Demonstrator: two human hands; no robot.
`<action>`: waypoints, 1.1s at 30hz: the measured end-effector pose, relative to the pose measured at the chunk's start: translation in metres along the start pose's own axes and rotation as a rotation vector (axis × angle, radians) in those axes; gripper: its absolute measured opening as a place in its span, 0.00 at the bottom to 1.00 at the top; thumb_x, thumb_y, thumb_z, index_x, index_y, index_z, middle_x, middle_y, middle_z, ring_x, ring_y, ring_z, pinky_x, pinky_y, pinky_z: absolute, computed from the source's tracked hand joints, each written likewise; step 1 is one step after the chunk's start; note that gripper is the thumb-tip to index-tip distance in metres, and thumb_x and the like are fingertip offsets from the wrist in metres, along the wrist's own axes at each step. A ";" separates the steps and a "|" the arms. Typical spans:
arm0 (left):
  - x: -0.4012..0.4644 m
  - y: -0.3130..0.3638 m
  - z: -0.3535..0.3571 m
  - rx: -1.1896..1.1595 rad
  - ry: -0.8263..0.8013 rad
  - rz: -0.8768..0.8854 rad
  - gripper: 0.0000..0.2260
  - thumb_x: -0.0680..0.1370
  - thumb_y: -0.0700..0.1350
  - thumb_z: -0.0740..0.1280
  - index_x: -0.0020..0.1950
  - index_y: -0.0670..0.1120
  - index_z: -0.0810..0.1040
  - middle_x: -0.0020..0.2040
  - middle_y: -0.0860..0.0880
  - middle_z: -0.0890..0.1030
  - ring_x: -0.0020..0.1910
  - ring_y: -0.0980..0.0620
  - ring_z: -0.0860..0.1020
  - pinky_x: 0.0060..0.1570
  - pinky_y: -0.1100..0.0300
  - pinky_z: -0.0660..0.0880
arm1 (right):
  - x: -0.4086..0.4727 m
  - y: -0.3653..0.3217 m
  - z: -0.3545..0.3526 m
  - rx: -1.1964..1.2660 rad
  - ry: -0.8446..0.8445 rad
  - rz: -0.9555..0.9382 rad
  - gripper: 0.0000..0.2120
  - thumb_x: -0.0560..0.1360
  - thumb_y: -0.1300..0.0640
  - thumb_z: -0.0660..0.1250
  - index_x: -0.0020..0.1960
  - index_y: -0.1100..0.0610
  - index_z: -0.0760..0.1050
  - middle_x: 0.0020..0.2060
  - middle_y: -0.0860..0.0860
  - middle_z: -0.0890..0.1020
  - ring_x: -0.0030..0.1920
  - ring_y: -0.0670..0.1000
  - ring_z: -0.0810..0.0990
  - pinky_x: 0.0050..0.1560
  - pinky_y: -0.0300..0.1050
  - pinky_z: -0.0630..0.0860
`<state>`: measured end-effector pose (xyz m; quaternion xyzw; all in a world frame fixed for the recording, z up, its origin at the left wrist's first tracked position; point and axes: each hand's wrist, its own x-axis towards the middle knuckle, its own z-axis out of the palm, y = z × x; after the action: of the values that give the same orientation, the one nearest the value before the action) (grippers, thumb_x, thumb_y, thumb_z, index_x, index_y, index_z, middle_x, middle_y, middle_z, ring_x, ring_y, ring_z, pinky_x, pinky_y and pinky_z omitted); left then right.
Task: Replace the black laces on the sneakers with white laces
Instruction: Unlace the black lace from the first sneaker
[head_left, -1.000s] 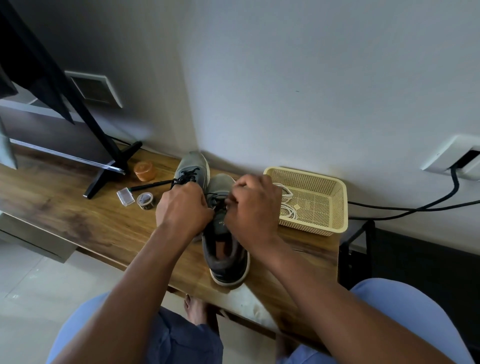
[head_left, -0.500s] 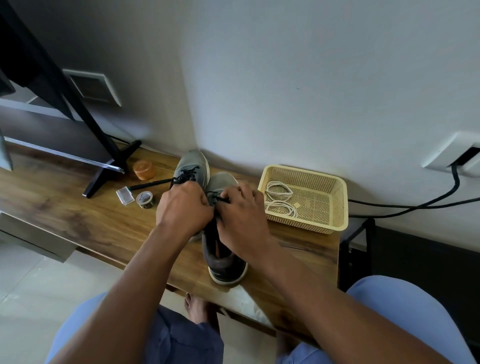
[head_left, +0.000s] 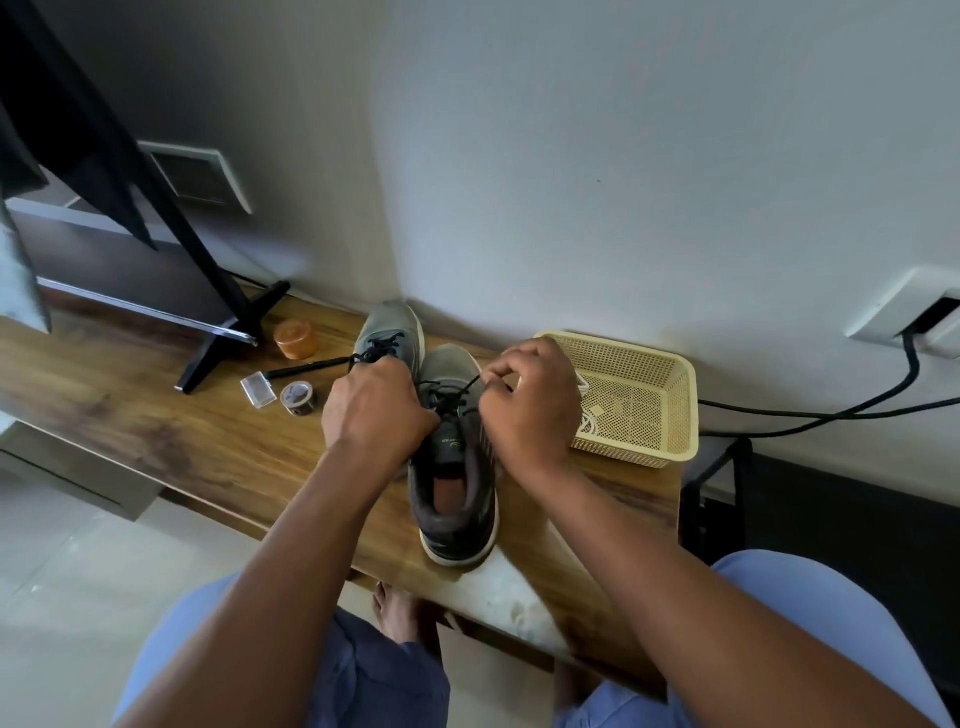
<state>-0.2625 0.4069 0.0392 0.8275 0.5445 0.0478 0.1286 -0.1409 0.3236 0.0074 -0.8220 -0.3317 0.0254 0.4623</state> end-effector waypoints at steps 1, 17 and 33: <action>-0.001 -0.001 0.001 0.005 -0.005 0.004 0.10 0.70 0.53 0.79 0.43 0.49 0.84 0.41 0.46 0.84 0.44 0.42 0.83 0.42 0.54 0.79 | -0.001 -0.001 0.000 -0.002 -0.014 0.030 0.05 0.68 0.60 0.71 0.38 0.51 0.82 0.45 0.46 0.79 0.50 0.53 0.78 0.43 0.47 0.73; 0.001 -0.009 0.001 -0.054 -0.017 -0.024 0.04 0.69 0.50 0.75 0.39 0.52 0.84 0.37 0.49 0.83 0.42 0.44 0.82 0.40 0.55 0.78 | -0.029 0.005 0.018 -0.396 -0.209 -0.454 0.06 0.70 0.51 0.69 0.41 0.49 0.84 0.53 0.44 0.79 0.60 0.55 0.73 0.57 0.55 0.66; -0.001 -0.010 -0.003 -0.020 -0.023 -0.027 0.05 0.71 0.53 0.76 0.41 0.54 0.84 0.41 0.51 0.83 0.43 0.47 0.81 0.40 0.54 0.79 | 0.008 -0.003 -0.014 -0.116 -0.209 -0.074 0.16 0.63 0.45 0.63 0.30 0.58 0.69 0.22 0.50 0.70 0.26 0.51 0.71 0.29 0.42 0.60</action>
<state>-0.2727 0.4100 0.0392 0.8193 0.5534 0.0420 0.1439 -0.1313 0.3191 0.0201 -0.8275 -0.4089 0.0747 0.3775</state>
